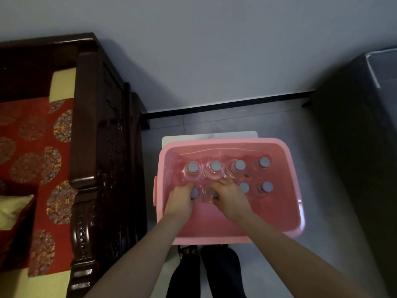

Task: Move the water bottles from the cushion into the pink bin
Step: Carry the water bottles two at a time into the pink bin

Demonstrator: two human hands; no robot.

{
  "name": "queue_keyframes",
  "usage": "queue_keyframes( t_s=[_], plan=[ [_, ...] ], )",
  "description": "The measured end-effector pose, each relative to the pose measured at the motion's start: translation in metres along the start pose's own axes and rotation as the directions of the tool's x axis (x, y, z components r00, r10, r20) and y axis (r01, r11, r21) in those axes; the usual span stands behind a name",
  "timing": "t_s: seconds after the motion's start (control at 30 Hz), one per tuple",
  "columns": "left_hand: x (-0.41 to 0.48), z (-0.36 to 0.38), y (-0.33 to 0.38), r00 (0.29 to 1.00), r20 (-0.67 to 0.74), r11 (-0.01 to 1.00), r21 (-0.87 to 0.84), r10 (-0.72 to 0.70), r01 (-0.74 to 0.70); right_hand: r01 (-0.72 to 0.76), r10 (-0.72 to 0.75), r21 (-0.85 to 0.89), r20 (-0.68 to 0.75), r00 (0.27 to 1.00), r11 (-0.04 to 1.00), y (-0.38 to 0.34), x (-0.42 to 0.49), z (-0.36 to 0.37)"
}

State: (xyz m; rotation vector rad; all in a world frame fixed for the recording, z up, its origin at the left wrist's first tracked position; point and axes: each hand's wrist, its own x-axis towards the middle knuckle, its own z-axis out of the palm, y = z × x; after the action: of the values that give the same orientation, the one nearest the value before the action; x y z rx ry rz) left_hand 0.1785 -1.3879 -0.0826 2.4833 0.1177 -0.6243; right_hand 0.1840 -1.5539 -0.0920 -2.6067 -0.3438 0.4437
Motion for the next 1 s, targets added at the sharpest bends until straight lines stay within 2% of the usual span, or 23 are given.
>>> queue_keyframes(
  t_s=[0.13,0.3,0.47,0.53,0.6,0.7,0.8,0.93,1.0],
  plan=[
    [0.001,0.004,0.002,1.0,-0.006,1.0,0.016,0.014,-0.014,-0.004,0.002,-0.027,-0.054,0.999,1.0,0.006,-0.002,-0.002],
    [0.004,0.008,0.006,1.0,-0.021,0.999,0.028,0.02,-0.019,0.045,-0.045,-0.014,-0.032,0.998,0.999,0.007,-0.003,-0.003],
    [0.004,0.002,0.008,1.0,0.012,0.999,0.04,-0.001,0.001,0.011,-0.007,-0.039,0.104,0.995,0.999,0.005,0.0,-0.011],
    [0.006,-0.007,0.013,0.999,0.05,0.999,0.042,0.008,-0.01,-0.037,0.035,0.024,0.076,0.996,0.999,0.001,0.0,-0.024],
    [0.006,-0.025,0.02,0.997,0.063,0.999,0.002,0.034,-0.034,-0.064,0.066,0.098,-0.021,0.998,0.993,-0.005,0.0,-0.046],
    [0.008,-0.064,0.03,0.992,-0.067,0.982,-0.148,0.11,-0.119,0.002,0.016,0.094,-0.186,0.982,0.996,-0.014,0.01,-0.085],
    [-0.001,-0.118,0.037,0.954,-0.288,0.948,-0.276,0.077,-0.16,0.105,-0.084,0.068,-0.258,0.962,0.992,-0.041,0.028,-0.13],
    [-0.027,-0.191,0.031,0.871,-0.491,0.897,-0.391,-0.014,-0.205,0.208,-0.179,0.045,-0.359,0.916,0.977,-0.092,0.049,-0.176],
    [-0.062,-0.228,0.013,0.798,-0.6,0.891,-0.391,-0.057,-0.23,0.273,-0.245,0.021,-0.377,0.893,0.962,-0.132,0.05,-0.192]
  ],
)
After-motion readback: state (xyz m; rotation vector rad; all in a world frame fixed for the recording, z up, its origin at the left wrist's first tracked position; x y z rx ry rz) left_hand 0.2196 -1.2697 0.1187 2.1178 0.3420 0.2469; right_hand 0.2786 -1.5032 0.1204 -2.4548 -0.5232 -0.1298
